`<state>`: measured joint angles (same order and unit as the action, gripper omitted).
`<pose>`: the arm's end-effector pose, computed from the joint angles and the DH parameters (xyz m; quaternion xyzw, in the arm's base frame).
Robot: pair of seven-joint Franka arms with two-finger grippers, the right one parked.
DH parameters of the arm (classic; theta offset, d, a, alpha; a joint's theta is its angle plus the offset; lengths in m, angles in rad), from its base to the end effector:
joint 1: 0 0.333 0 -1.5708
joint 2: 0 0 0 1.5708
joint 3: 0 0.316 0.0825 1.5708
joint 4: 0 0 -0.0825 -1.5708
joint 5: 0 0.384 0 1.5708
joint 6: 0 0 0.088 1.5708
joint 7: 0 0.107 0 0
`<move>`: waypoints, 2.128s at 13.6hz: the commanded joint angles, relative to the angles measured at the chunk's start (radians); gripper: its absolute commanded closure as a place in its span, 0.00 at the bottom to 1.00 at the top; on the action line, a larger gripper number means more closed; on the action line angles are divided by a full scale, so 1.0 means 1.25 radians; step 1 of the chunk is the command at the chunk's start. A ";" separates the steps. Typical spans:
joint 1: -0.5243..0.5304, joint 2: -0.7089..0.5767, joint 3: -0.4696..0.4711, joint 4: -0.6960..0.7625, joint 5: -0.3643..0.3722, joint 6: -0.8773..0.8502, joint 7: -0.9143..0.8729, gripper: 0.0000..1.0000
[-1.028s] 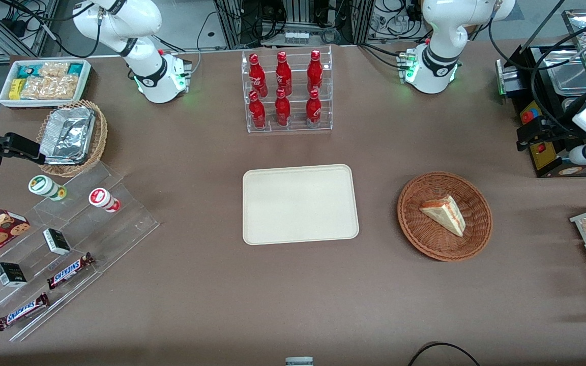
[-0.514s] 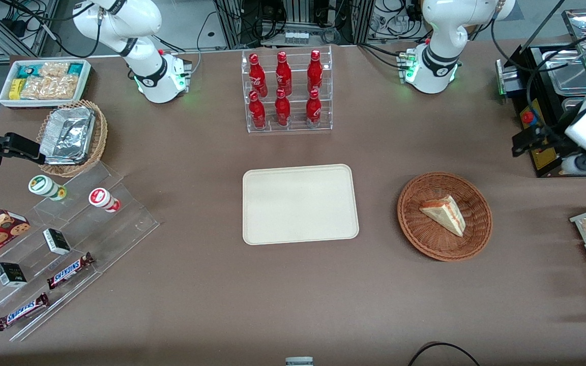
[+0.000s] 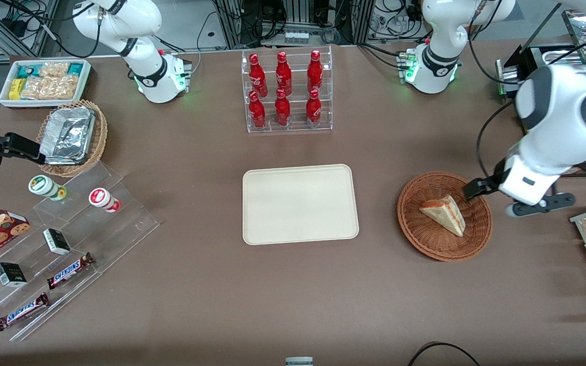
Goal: Place sandwich from basket to tray
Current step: 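Move the left gripper over the sandwich in the wicker basket, then lower the open left gripper around the wrapped sandwich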
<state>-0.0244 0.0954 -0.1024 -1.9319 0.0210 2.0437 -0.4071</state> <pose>0.5786 -0.0713 0.4392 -0.9908 -0.1353 -0.0094 0.0021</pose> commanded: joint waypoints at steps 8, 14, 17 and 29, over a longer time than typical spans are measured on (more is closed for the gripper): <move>-0.007 -0.026 -0.003 -0.225 0.004 0.262 -0.342 0.00; -0.007 0.045 -0.003 -0.233 0.004 0.295 -0.420 0.00; -0.006 0.057 0.000 -0.268 0.003 0.364 -0.423 0.00; -0.005 0.170 0.006 -0.216 0.003 0.437 -0.471 1.00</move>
<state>-0.0206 0.2873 -0.0978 -2.2408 0.0210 2.5854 -0.9557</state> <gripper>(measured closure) 0.352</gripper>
